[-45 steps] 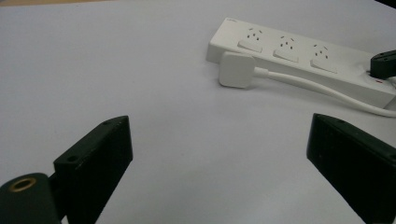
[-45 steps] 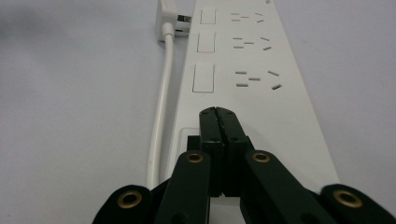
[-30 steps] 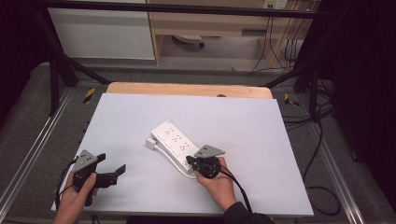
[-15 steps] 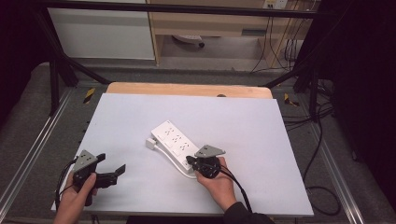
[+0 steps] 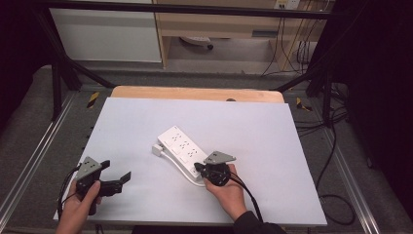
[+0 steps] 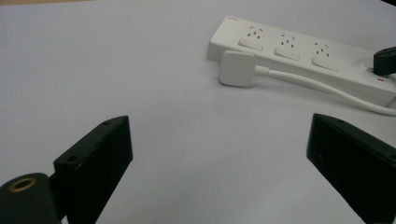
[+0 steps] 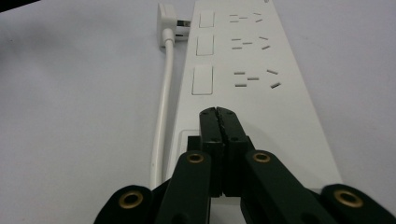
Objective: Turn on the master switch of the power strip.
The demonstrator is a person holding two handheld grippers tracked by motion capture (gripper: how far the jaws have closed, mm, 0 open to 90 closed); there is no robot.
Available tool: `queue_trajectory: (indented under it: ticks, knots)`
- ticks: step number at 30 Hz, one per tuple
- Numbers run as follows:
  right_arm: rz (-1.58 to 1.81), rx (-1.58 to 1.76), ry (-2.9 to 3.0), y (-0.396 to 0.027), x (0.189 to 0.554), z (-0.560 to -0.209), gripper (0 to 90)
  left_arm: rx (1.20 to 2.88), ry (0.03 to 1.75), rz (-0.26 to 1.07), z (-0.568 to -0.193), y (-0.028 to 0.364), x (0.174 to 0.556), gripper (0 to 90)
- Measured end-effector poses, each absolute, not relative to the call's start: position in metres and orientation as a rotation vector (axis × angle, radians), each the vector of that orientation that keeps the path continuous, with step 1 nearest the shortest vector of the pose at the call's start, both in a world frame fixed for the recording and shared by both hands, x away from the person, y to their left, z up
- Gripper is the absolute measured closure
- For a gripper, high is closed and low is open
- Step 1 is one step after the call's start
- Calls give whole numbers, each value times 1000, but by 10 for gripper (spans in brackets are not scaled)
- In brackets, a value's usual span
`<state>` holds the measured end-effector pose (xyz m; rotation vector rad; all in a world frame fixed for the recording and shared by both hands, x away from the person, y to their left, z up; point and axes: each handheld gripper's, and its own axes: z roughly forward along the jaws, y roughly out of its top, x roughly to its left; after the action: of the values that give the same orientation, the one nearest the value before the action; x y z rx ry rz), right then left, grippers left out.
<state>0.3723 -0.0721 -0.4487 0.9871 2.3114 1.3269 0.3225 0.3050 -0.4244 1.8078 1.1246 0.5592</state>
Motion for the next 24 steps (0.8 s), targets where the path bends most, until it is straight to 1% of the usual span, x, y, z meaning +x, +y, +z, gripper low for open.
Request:
queue_trajectory:
  ticks: [24]
  knots:
    - [1350,997,2302,-72,372,-448,900,1806,1123,560,-424,305,322,70]
